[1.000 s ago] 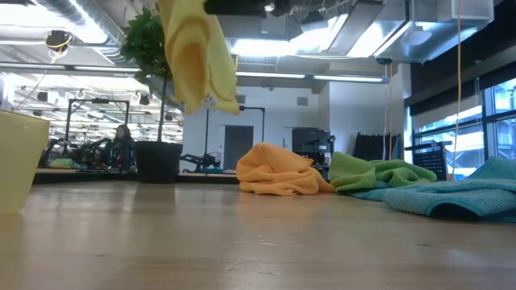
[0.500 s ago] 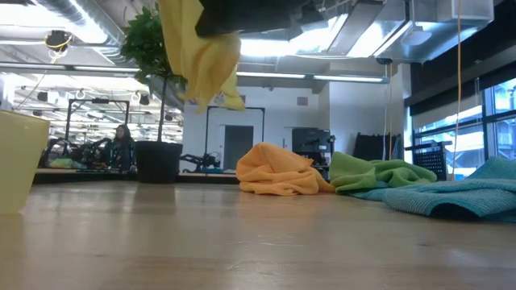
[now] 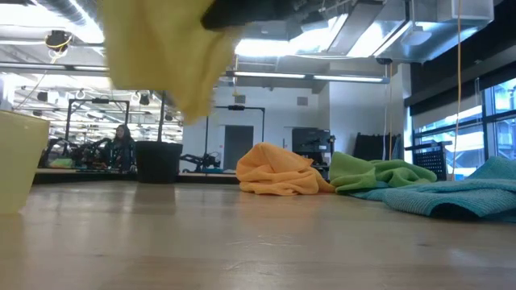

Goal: Fold microfiber towels
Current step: Put the folded yellow microfiber cloth into the yellow bin

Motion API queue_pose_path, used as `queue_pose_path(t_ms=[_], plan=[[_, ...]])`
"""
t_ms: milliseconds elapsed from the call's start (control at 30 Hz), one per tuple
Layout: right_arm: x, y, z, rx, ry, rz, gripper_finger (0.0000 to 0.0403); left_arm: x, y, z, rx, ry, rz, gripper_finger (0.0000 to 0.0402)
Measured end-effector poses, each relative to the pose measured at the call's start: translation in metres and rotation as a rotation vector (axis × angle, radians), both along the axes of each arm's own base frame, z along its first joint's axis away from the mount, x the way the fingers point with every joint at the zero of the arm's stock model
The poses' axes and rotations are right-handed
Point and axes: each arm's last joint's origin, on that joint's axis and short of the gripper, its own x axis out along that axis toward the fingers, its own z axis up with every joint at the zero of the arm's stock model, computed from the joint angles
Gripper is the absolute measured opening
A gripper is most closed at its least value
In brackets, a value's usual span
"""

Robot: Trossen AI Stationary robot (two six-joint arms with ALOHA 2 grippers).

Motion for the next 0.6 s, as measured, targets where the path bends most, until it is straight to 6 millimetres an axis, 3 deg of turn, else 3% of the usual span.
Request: queue_pose_path(t_ms=[267,433,600], plan=[[0.011,0.017,0.019,0.315,-0.048,0.426,0.0007,-0.03,-0.042,-0.004,-0.245,0.13,-0.093,0.0],[0.017,0.018,0.033,0.415,-0.075,0.545,0.0006,-0.053,-0.065,-0.004,-0.263,0.124,-0.16,0.0],[0.032,0.019,0.025,0.492,-0.104,0.629,0.0006,-0.073,-0.08,-0.004,-0.277,0.108,-0.156,0.0]])
